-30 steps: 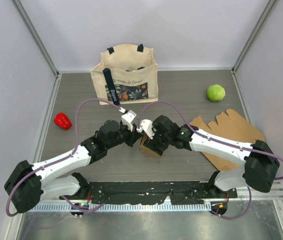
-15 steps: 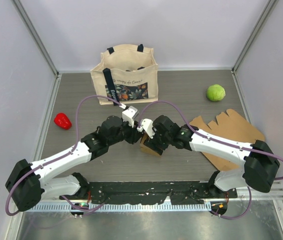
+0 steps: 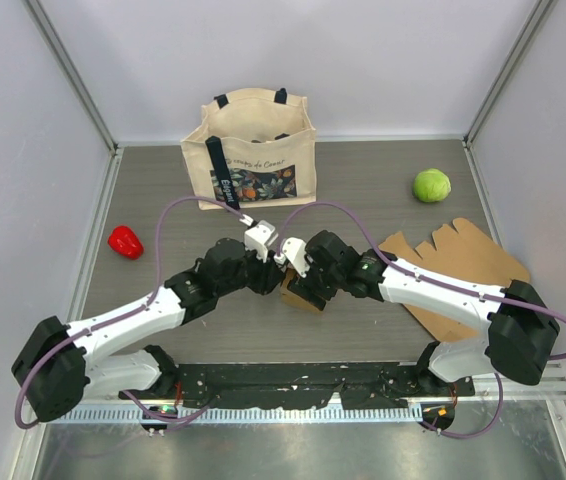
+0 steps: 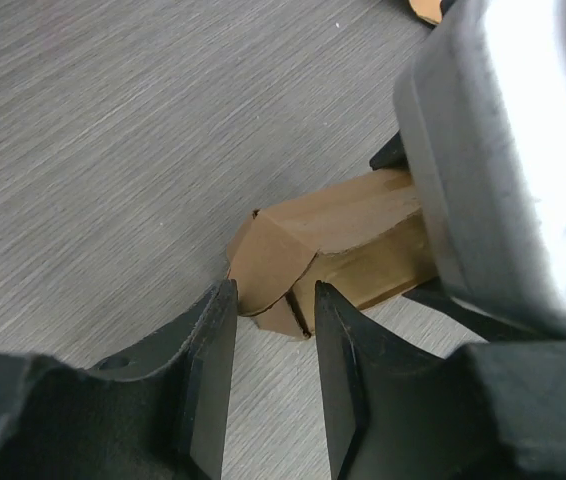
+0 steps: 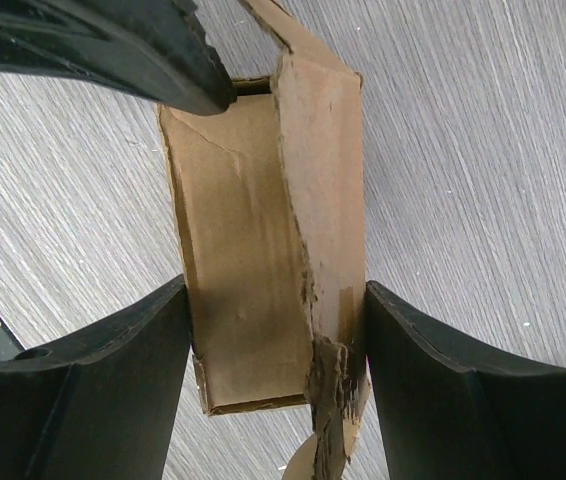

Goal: Fold the paper box

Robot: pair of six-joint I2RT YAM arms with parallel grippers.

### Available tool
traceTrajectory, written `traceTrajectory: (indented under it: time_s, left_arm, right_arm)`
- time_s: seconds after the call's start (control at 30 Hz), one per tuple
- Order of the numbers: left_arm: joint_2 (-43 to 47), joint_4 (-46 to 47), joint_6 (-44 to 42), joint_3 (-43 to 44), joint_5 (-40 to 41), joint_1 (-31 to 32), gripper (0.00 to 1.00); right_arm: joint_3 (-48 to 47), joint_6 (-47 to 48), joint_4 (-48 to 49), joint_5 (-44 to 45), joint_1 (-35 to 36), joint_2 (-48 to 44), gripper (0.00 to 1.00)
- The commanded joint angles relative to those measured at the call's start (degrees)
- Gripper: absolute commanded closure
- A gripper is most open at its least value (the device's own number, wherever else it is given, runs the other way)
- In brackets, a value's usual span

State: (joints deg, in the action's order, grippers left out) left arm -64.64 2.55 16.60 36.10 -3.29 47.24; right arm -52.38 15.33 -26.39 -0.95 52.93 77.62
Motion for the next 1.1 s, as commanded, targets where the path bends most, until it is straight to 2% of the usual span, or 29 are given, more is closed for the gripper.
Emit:
traceTrajectory:
  time_s: [0.0,0.1,0.23,0.33,0.43,0.63,0.9,1.07]
  left_arm:
    - [-0.83,4.04,-2.36,-0.33,-0.84,0.48,0.60]
    - [-2.15,4.83,-2.36,0.55,-0.23,0.48,0.64]
    - [-3.56,4.32,-2.36,2.39,1.18,0.48,0.75]
    - [-3.65,1.95,-2.62,3.80,1.27,0.57,0.92]
    - [-2.25,-0.51,-2.36,4.94,1.36,0.48,0.99]
    - [-2.15,-9.65,-1.13,10.12,-0.40,0.57,1.00]
    - [-9.00,-21.42,4.05,19.18,-6.01,0.31,1.00]
    - [-10.77,-22.50,8.62,21.82,-8.84,-0.66,1.00]
  right_arm:
    - [-0.27,0.14,1.87,-0.10,0.25,0.07,0.30]
    - [-0.18,0.14,1.87,-0.02,0.25,0.33,0.30]
    - [0.00,0.40,2.04,0.42,0.16,0.77,0.30]
    - [-0.09,0.58,2.22,0.69,0.25,1.30,0.30]
    - [-0.09,0.66,2.40,0.69,0.16,1.74,0.31]
    - [0.00,0.84,2.40,2.80,0.25,2.00,0.31]
    - [0.17,0.93,2.31,2.62,0.16,2.35,0.31]
    - [-0.18,0.75,2.49,2.80,0.25,2.97,0.31]
